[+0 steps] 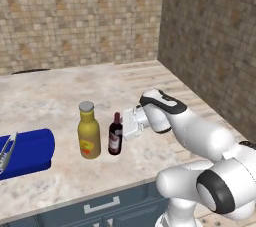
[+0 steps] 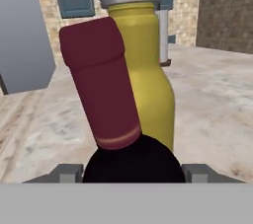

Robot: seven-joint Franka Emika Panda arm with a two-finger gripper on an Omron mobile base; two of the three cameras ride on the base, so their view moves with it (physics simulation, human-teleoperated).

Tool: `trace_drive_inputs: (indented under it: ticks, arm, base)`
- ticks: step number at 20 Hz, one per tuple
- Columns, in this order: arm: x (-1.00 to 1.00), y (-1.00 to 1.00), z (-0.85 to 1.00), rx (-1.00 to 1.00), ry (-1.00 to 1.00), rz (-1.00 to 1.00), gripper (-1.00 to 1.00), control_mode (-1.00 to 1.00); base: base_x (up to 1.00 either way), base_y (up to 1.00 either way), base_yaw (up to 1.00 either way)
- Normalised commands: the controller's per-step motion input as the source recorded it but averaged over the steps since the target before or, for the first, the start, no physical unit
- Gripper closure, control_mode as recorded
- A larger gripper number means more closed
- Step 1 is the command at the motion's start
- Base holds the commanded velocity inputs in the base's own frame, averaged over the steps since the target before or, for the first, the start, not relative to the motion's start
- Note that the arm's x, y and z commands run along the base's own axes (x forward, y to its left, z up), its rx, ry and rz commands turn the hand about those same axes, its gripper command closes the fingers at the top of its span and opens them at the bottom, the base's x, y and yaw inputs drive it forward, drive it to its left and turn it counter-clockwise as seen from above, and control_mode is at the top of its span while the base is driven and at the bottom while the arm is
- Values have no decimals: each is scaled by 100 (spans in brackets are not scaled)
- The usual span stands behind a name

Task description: Place the drinks on the dining counter in a tight cluster.

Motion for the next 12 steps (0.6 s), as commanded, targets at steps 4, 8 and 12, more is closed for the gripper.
trace_drive_inputs:
  ticks: [4,8,12]
  arm:
    - [40,0,0,0,0,0,100,-100]
    - [43,0,0,0,0,0,100,-100]
    - [14,3,0,0,0,0,100,-100]
  base:
    - [0,0,0]
    - [0,0,0]
    - [0,0,0]
